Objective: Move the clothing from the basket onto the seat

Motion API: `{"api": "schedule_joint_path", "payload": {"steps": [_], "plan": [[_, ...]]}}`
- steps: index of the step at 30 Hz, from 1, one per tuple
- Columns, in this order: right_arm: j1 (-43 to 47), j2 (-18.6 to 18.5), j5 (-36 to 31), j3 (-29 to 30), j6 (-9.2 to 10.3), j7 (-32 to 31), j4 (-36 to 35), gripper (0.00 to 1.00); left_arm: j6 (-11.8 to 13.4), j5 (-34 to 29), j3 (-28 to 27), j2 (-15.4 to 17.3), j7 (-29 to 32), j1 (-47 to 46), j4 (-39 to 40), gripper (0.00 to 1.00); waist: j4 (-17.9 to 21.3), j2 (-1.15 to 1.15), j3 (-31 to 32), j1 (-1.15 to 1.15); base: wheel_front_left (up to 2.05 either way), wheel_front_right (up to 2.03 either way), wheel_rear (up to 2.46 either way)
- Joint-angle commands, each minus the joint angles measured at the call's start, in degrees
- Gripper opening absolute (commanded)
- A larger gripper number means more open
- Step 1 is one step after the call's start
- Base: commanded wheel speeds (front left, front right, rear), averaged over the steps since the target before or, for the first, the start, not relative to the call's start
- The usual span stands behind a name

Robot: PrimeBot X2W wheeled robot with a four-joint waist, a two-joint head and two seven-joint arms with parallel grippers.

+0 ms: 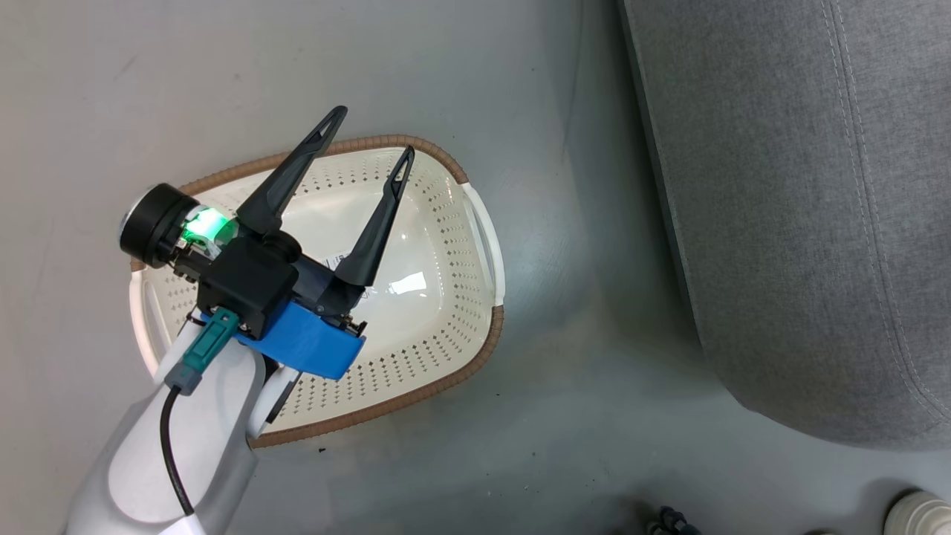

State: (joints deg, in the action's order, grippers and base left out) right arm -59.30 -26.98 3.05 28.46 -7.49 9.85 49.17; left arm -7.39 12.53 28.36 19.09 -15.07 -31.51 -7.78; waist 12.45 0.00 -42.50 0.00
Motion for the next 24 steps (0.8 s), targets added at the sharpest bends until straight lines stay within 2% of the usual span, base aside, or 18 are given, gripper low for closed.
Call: {"api": "schedule_joint_path", "payload": {"steps": [1,12,24], "plan": [[-0.4,-0.7,-0.2,-0.1,-0.01,0.5,0.4,1.00,0.0,-0.1,-0.5,-0.3,-0.2,-0.3,-0.1,1.00,-0.2,0.00,0.2,0.00,0.00,0.00,0.00],[1.8,-0.7,0.3,-1.7,-0.01,1.7,1.3,1.00,0.0,0.4,-1.0,-2.4,-0.2,0.8,-1.2,1.00,-1.0,0.00,2.9,0.00,0.00,0.00,0.00],[12.4,0.6,0.4,-5.9,-0.01,3.0,-1.1,1.00,-0.1,2.0,-2.4,-6.8,-0.2,5.6,-4.2,1.00,-2.4,0.00,13.3,0.00,0.00,0.00,0.00]]}}
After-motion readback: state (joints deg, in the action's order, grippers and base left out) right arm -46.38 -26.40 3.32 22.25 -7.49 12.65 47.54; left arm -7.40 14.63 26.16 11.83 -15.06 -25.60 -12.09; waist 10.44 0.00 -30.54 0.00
